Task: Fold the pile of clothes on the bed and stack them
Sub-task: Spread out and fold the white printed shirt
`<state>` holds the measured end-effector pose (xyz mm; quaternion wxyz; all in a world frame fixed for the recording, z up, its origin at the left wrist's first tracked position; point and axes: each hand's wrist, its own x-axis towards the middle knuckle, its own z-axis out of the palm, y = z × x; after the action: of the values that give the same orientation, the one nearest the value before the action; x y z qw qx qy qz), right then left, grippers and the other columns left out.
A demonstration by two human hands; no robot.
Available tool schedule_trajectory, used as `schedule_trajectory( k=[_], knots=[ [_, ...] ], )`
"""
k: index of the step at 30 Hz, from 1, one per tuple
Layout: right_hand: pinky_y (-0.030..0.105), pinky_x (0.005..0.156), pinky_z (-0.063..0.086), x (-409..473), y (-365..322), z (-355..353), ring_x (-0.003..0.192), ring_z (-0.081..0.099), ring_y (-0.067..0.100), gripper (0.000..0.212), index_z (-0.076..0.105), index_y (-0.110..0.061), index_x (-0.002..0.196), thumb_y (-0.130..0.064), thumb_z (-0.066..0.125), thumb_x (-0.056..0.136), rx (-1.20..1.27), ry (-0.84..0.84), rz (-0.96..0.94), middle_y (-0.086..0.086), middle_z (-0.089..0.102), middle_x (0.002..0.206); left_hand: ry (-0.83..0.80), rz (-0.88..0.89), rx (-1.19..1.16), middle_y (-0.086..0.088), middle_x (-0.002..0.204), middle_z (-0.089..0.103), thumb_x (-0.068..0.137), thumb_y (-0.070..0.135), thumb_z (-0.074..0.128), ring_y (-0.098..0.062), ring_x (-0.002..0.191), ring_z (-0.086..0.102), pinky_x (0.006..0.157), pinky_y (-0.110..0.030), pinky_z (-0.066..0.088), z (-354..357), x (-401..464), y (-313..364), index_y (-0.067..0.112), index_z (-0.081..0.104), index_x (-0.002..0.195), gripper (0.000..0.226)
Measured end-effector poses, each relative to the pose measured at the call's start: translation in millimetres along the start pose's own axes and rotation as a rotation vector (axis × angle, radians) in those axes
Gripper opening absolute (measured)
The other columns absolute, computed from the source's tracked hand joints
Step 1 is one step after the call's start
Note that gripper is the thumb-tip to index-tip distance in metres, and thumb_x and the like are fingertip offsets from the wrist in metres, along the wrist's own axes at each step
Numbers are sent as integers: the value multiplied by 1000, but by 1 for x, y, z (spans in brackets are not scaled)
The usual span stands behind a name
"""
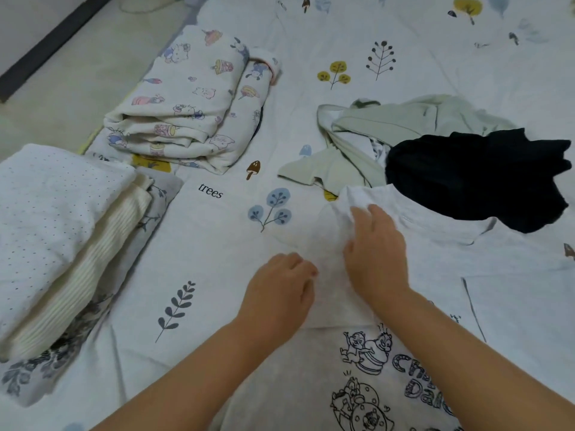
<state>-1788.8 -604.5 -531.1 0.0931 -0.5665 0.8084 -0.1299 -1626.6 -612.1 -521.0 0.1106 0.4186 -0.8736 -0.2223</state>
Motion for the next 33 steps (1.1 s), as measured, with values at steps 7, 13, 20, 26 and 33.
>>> schedule_trajectory(
  k=[7,13,20,26,33],
  knots=[
    [49,113,-7,-7,22,51,138,-19,9,80,-19,-23,142,-63,-16,72,-256,-340,-190,-1,-11,158,-282,-36,380,-5,150,33,96,52,15,-21,139,28,108,-47,18,53,-10,-40,17,30,144,61],
    [49,113,-12,-5,20,53,143,-20,15,72,-24,-24,143,-62,-4,85,-279,-445,-168,-2,-22,155,-391,-91,402,2,153,-17,86,62,-7,-17,145,-7,113,-43,-11,60,-5,-40,26,-13,144,69],
    [51,95,43,-27,-4,16,117,53,39,50,56,-2,120,-4,69,72,-48,-117,-168,28,50,131,-142,-66,261,-17,120,60,76,19,56,-33,109,59,93,-54,42,28,-1,-13,9,64,108,34],
    [35,55,55,-90,10,-14,65,61,24,30,67,-6,80,9,73,55,112,-86,-101,9,64,80,-216,-62,0,-1,107,66,92,14,41,-21,95,62,81,-28,44,12,-9,33,14,63,109,27],
    [32,89,44,-167,30,-54,109,52,22,31,55,-12,120,-9,38,94,111,-343,155,5,57,120,-377,-56,-4,0,114,64,95,18,39,-17,100,59,83,-25,42,14,-53,68,17,60,111,27]
  ],
)
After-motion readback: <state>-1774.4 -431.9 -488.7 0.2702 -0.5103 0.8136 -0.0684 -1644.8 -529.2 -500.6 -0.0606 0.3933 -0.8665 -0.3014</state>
